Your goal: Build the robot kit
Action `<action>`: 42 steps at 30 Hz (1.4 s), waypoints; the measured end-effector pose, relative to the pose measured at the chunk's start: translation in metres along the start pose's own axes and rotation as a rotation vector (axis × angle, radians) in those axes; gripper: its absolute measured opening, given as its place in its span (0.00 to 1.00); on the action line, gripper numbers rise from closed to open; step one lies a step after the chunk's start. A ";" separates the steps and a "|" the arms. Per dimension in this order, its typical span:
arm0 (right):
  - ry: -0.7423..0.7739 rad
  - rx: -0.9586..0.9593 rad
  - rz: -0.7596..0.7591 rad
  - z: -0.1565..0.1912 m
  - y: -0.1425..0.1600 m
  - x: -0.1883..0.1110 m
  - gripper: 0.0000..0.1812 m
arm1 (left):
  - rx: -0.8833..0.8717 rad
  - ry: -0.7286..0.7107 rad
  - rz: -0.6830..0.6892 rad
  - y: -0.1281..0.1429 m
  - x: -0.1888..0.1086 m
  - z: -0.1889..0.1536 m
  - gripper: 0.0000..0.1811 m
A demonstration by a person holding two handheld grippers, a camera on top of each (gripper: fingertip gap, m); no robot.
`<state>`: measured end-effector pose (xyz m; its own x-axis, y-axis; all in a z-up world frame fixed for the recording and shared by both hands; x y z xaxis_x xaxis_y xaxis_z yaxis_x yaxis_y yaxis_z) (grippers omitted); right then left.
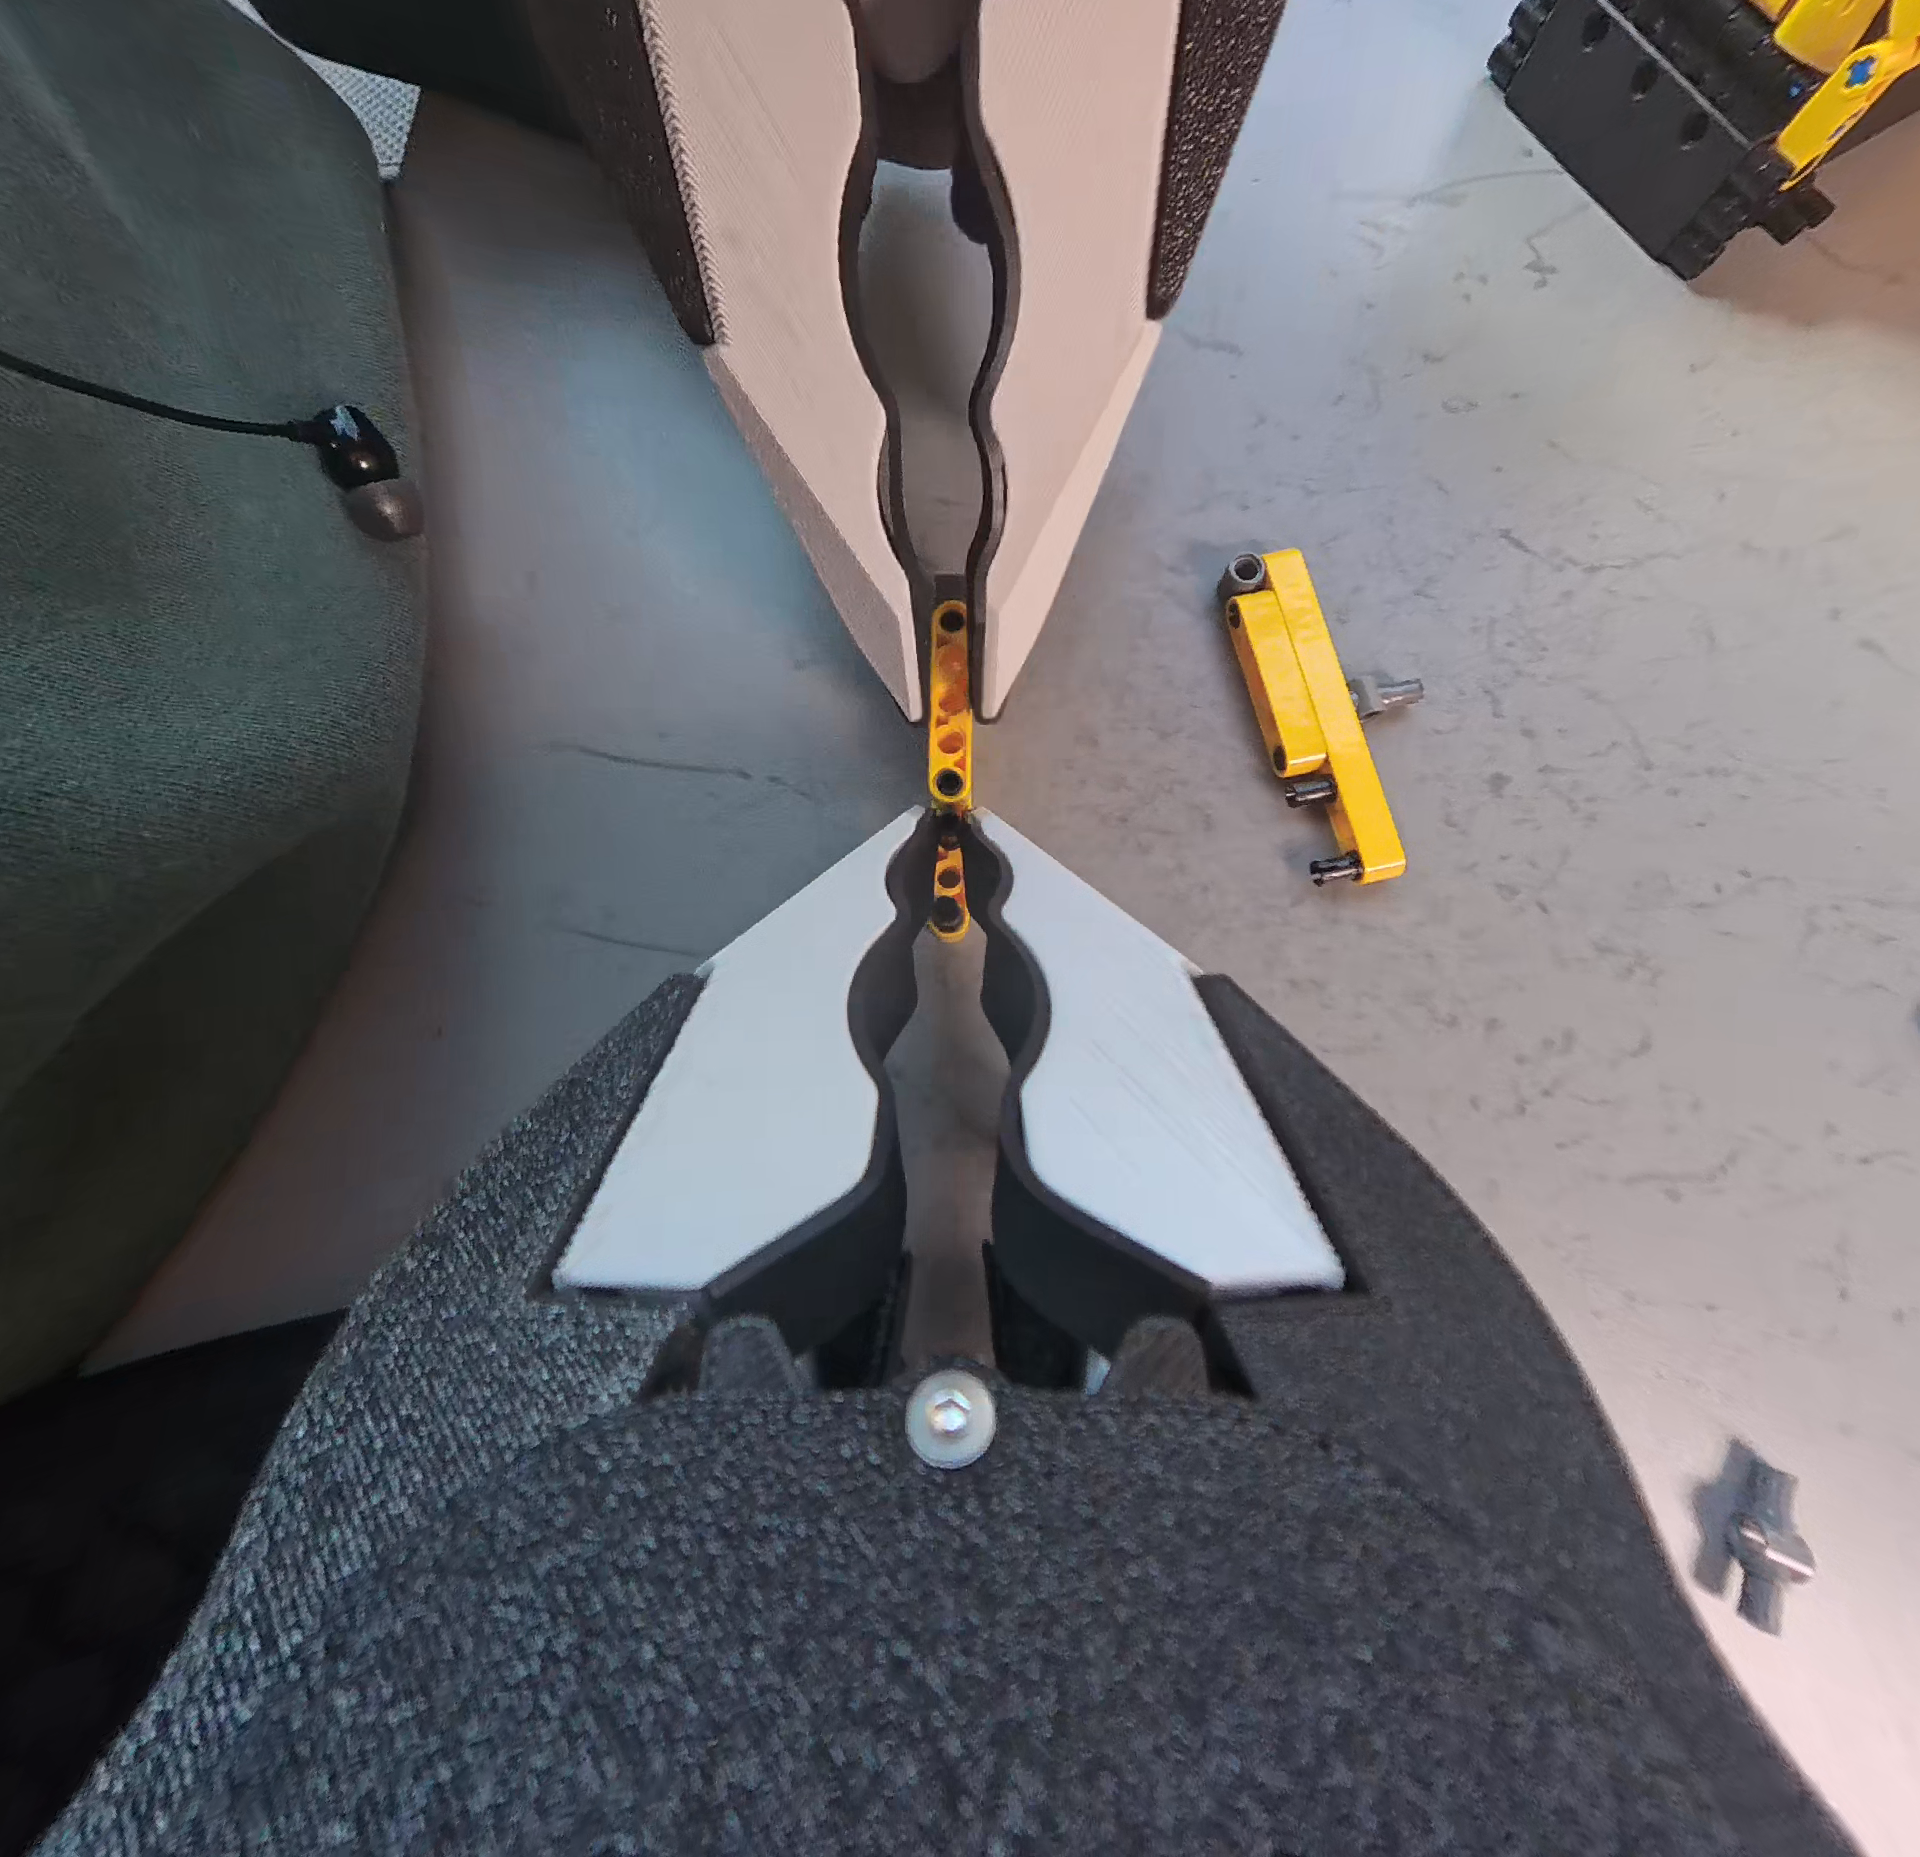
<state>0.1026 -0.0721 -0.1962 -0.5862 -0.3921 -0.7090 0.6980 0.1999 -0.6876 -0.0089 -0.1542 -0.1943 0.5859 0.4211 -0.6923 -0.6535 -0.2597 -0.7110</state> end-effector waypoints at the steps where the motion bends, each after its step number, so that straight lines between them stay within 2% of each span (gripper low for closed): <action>1: 0.000 -0.006 0.005 0.000 0.000 0.000 0.02 | 0.001 -0.002 0.003 0.000 0.000 0.000 0.04; 6: 0.030 -0.040 0.039 0.002 -0.003 -0.002 0.03 | -0.020 -0.003 -0.022 0.002 0.002 -0.001 0.04; 10: 0.032 -0.023 0.001 0.007 -0.014 -0.007 0.06 | -0.015 -0.007 -0.040 0.001 0.004 -0.002 0.04; 14: 0.061 -0.054 0.104 0.007 -0.013 0.003 0.04 | 0.011 -0.014 -0.053 0.001 0.005 -0.003 0.04; 16: 0.046 -0.045 0.125 0.007 -0.015 0.004 0.04 | 0.039 -0.022 -0.006 0.005 0.004 -0.004 0.11; 17: 0.039 -0.043 0.137 0.006 -0.015 0.004 0.04 | 0.052 -0.024 0.002 0.007 0.003 -0.005 0.11; 18: 0.034 -0.038 0.146 0.006 -0.016 0.004 0.04 | 0.057 -0.016 -0.006 0.007 0.002 -0.006 0.04; 22: 0.027 -0.039 0.205 0.006 -0.020 0.006 0.04 | 0.019 0.015 -0.013 0.008 0.002 -0.004 0.04; 27: 0.036 -0.066 0.268 0.007 -0.025 0.008 0.04 | 0.061 -0.014 -0.005 0.010 0.003 -0.006 0.04; 36: 0.092 -0.028 0.193 0.010 -0.014 0.011 0.04 | 0.115 -0.039 0.018 0.009 0.006 -0.009 0.04; 39: 0.125 -0.050 0.170 0.010 -0.014 0.010 0.05 | 0.123 -0.027 0.003 0.012 0.001 -0.007 0.10; 40: 0.126 -0.055 0.152 0.010 -0.013 0.008 0.05 | 0.105 -0.020 -0.008 0.013 -0.001 -0.005 0.04; 42: 0.090 -0.005 0.099 0.007 -0.013 0.004 0.04 | 0.034 0.009 -0.051 0.013 -0.007 0.000 0.04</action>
<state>0.0940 -0.0830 -0.1892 -0.5496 -0.2878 -0.7843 0.7522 0.2379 -0.6145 -0.0216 -0.1601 -0.1984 0.6231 0.4257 -0.6561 -0.6384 -0.2078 -0.7411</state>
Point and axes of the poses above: each gripper's, where its closed fingertips meet, x out along the fingers, y out of its underside, z = x × y across the jaws, the point moved 9 cm from there along -x, back along the fingers, and after that the axes turned 12 degrees about x, right-handed, at the moved point
